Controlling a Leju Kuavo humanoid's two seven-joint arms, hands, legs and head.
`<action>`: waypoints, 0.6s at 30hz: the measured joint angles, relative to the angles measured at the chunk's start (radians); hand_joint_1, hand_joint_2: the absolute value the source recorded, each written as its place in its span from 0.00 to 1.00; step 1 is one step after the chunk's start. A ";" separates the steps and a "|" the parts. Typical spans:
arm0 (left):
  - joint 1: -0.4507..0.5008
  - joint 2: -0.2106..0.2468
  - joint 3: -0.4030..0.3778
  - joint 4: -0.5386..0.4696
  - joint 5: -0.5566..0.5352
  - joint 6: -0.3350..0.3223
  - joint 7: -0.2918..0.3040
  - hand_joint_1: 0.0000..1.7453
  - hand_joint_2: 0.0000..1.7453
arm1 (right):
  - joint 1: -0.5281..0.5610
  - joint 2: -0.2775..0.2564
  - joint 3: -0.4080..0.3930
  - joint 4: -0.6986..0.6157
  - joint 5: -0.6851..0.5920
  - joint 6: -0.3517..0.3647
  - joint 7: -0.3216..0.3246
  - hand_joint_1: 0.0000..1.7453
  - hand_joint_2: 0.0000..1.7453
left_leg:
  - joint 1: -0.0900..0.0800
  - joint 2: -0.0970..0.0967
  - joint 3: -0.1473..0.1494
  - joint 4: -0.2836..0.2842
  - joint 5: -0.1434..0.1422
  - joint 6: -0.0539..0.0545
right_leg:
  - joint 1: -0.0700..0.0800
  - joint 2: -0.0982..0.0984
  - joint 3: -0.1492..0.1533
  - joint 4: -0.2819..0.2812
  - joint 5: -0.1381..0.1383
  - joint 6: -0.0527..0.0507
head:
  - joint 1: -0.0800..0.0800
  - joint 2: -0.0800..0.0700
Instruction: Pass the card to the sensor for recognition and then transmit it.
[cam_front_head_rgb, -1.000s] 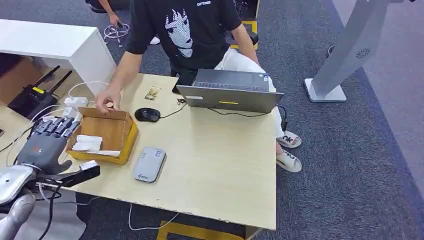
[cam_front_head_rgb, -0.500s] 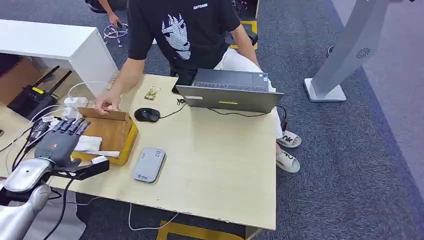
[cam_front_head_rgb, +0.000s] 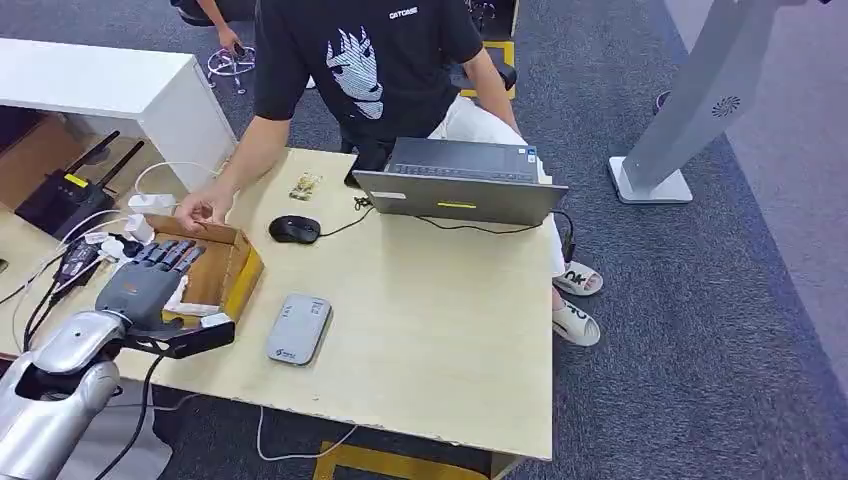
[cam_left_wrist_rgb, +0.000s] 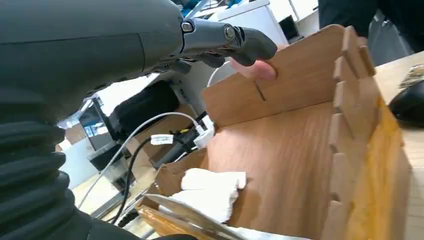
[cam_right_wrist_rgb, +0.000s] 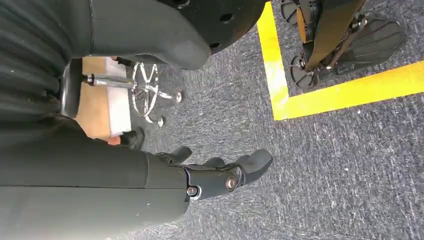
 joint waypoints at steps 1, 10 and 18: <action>-0.003 -0.002 -0.003 0.003 0.002 0.000 0.000 0.00 1.00 | 0.000 0.000 0.001 0.000 -0.002 0.000 0.000 0.00 1.00 | 0.000 0.000 0.000 0.000 0.000 0.000 | 0.000 0.000 0.000 0.000 0.000 0.000 | 0.000 0.000; -0.026 0.000 -0.028 0.026 0.018 -0.015 0.000 1.00 1.00 | 0.000 -0.001 0.009 0.000 -0.006 0.000 -0.001 0.00 1.00 | 0.000 0.000 0.000 0.000 0.000 0.000 | 0.000 0.000 0.000 0.000 0.000 0.000 | 0.000 0.000; -0.038 0.037 -0.055 0.034 0.059 -0.060 0.000 1.00 1.00 | 0.000 -0.002 0.016 0.000 -0.015 0.005 -0.001 0.00 1.00 | 0.000 0.001 0.000 0.000 0.000 0.000 | 0.000 0.001 0.000 0.000 0.000 0.000 | -0.001 0.000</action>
